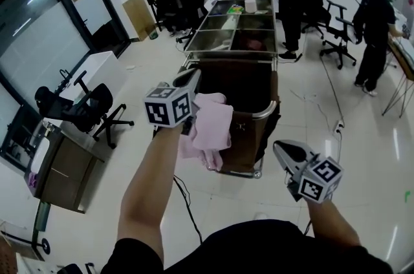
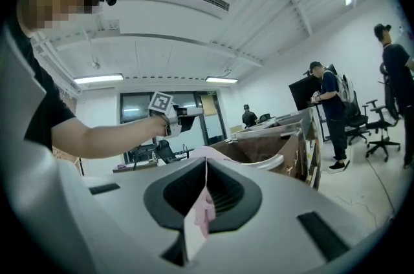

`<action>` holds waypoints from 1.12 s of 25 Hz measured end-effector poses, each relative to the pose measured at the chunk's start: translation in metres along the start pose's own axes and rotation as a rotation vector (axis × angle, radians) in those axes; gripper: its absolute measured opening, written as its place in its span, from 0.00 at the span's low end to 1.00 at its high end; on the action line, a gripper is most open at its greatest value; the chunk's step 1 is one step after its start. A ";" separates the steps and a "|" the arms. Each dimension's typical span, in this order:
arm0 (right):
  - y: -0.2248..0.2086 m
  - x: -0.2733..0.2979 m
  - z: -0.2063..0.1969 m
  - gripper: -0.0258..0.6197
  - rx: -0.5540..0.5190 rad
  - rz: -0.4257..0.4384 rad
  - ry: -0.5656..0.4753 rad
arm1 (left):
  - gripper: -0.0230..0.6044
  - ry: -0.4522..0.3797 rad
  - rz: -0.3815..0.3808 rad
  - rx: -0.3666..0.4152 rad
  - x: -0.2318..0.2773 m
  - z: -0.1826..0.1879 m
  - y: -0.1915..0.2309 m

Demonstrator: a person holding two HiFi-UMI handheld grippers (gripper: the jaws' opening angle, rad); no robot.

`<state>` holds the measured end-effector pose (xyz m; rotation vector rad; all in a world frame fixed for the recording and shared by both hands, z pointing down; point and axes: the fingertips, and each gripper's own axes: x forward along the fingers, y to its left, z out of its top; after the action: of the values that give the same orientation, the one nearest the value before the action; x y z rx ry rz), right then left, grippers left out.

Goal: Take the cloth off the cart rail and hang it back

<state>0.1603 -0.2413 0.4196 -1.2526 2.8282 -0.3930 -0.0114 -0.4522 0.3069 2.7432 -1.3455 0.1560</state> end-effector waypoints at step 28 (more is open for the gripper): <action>0.162 0.010 0.017 0.06 -0.088 -0.043 -0.093 | 0.04 -0.176 0.087 -0.139 -0.309 -0.119 -0.080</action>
<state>0.0382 -0.1483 0.3655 -1.3118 2.7724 -0.2075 -0.1431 -0.1469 0.3834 2.6357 -1.4579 -0.1720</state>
